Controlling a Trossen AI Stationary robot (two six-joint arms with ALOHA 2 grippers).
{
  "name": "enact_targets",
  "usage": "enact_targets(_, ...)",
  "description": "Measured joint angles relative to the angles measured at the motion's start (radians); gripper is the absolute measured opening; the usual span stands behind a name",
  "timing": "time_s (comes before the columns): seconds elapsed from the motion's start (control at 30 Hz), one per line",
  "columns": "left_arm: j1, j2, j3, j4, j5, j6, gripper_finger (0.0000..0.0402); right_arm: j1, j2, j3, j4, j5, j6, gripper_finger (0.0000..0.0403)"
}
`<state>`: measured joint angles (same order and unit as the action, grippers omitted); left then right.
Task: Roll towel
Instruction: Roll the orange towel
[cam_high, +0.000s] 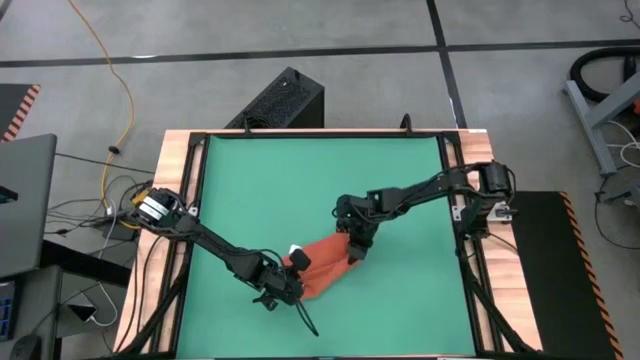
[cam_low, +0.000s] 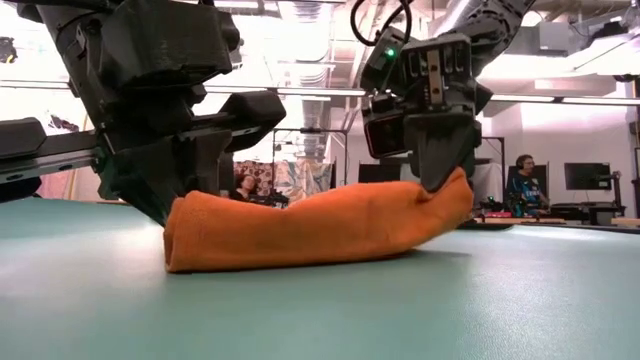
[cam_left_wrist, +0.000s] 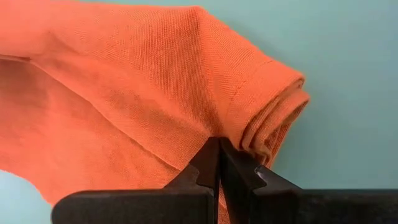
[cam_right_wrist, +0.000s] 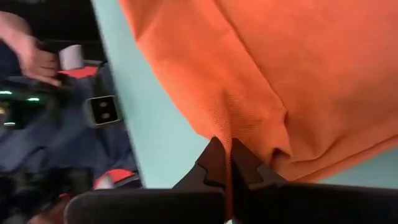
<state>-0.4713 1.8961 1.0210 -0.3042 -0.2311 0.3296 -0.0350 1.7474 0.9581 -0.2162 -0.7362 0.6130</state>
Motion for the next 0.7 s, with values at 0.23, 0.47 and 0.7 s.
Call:
enact_targets(0.23, 0.000, 0.000, 0.000, 0.001, -0.009, 0.001, 0.0000, -0.043, 0.017, 0.000, 0.019, -0.084, 0.056, 0.0010)
enact_targets(0.47, 0.000, 0.000, -0.001, 0.001, -0.013, 0.017, 0.0000, -0.054, 0.074, 0.000, 0.051, -0.109, 0.095, 0.0010)
enact_targets(0.7, 0.000, 0.000, -0.001, 0.001, -0.017, 0.026, 0.0000, -0.067, 0.107, 0.000, 0.066, -0.108, 0.107, 0.0010)
